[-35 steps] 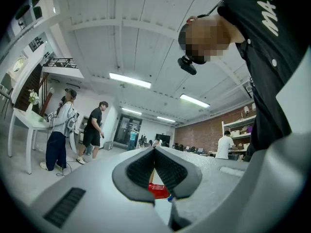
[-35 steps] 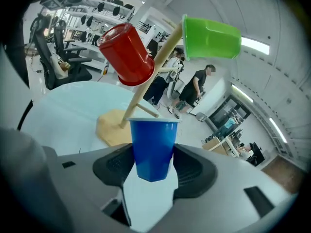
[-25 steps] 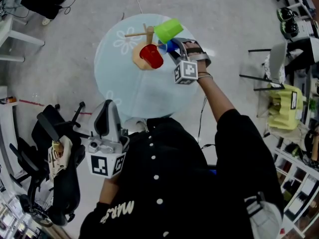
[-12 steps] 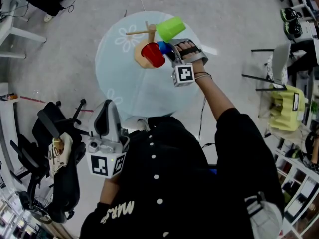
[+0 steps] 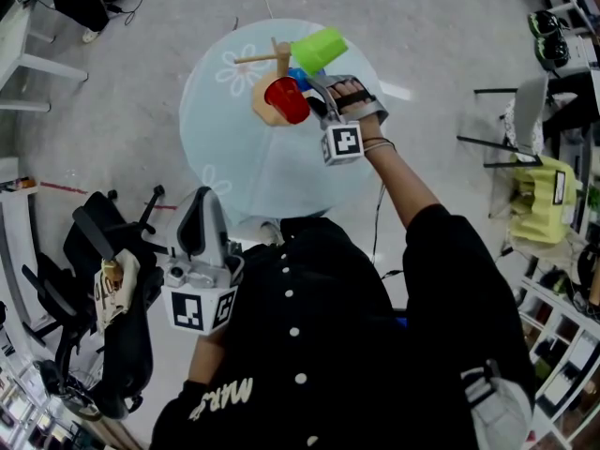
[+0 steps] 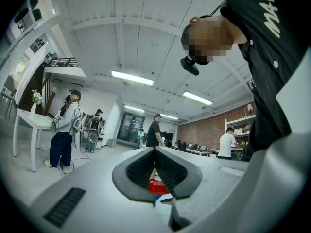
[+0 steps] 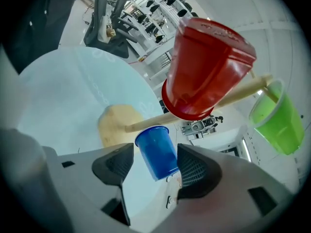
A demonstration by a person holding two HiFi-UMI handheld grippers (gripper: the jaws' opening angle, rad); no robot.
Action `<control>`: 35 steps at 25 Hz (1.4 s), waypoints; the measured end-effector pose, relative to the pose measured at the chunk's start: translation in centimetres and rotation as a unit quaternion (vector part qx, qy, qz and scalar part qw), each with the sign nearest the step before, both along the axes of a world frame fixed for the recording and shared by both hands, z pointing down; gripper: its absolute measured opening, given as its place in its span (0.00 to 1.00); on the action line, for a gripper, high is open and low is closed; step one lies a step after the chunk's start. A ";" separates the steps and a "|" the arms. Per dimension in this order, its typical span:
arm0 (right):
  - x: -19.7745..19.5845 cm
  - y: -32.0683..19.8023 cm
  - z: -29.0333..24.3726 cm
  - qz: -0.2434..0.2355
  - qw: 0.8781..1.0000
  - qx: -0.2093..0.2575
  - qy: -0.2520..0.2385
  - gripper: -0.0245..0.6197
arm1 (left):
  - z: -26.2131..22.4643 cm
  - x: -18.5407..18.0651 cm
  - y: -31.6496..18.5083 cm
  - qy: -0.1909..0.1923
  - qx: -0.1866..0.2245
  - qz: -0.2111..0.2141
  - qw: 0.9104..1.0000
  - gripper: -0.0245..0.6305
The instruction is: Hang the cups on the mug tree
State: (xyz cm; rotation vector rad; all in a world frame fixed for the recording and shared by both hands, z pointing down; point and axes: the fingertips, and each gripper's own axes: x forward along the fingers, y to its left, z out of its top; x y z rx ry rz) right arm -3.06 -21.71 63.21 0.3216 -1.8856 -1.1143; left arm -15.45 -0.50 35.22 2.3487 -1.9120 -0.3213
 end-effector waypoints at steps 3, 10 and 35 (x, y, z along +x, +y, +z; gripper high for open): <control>0.3 0.3 -0.6 0.022 0.999 -0.024 -0.027 0.46 | -0.2 0.0 0.1 -0.001 0.002 0.002 1.000 0.03; 3.0 0.5 -5.0 0.161 0.953 -0.152 -0.209 0.44 | -1.2 0.4 -0.3 0.001 0.020 0.018 1.000 0.03; 13.3 11.2 -32.8 0.252 0.720 -0.176 -0.622 0.02 | -5.8 0.4 -2.0 -0.012 0.048 0.041 0.998 0.03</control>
